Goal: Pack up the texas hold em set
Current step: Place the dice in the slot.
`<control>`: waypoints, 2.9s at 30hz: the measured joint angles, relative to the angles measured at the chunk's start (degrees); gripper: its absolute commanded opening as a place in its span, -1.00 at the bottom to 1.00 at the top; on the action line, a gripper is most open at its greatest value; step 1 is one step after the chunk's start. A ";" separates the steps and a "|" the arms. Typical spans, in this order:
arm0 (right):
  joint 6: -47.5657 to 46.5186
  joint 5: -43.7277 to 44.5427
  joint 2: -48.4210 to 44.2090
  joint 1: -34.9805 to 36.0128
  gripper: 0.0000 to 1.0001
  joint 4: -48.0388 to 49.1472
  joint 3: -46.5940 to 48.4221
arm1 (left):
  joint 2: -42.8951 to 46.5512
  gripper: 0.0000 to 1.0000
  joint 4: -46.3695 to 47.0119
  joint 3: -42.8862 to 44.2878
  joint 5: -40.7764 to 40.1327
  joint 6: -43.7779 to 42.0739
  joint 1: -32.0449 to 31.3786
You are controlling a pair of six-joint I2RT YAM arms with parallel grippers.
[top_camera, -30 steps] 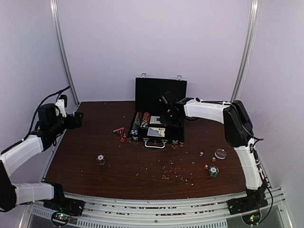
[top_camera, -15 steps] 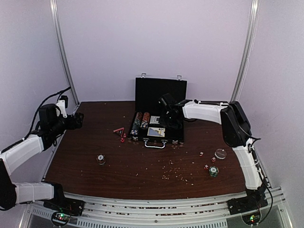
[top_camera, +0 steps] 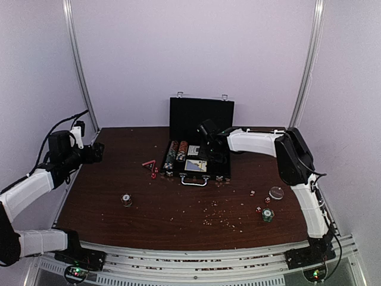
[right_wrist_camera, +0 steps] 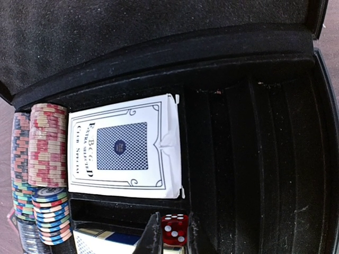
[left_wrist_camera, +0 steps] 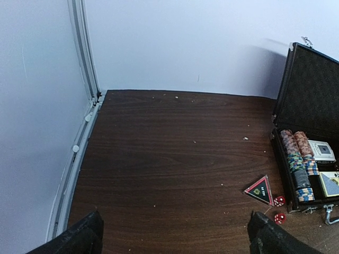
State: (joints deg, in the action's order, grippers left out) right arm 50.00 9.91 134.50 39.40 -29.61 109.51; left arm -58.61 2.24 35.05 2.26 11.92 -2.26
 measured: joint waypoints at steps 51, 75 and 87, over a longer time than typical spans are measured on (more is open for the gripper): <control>-4.70 0.37 2.21 0.31 0.10 -4.79 7.23 | 4.66 0.96 -3.65 2.14 -0.87 -0.04 0.00; -0.50 -2.40 5.16 -0.50 0.06 -7.87 8.02 | 4.66 0.96 -3.72 2.14 -1.92 -0.04 0.00; 0.79 -2.40 6.64 -0.66 0.06 -10.34 10.82 | 4.68 0.96 -3.85 2.14 -2.03 -0.04 0.00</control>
State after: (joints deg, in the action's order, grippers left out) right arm 50.78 7.51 141.14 38.74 -39.94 120.33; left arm -53.93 -1.61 37.19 0.23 11.88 -2.26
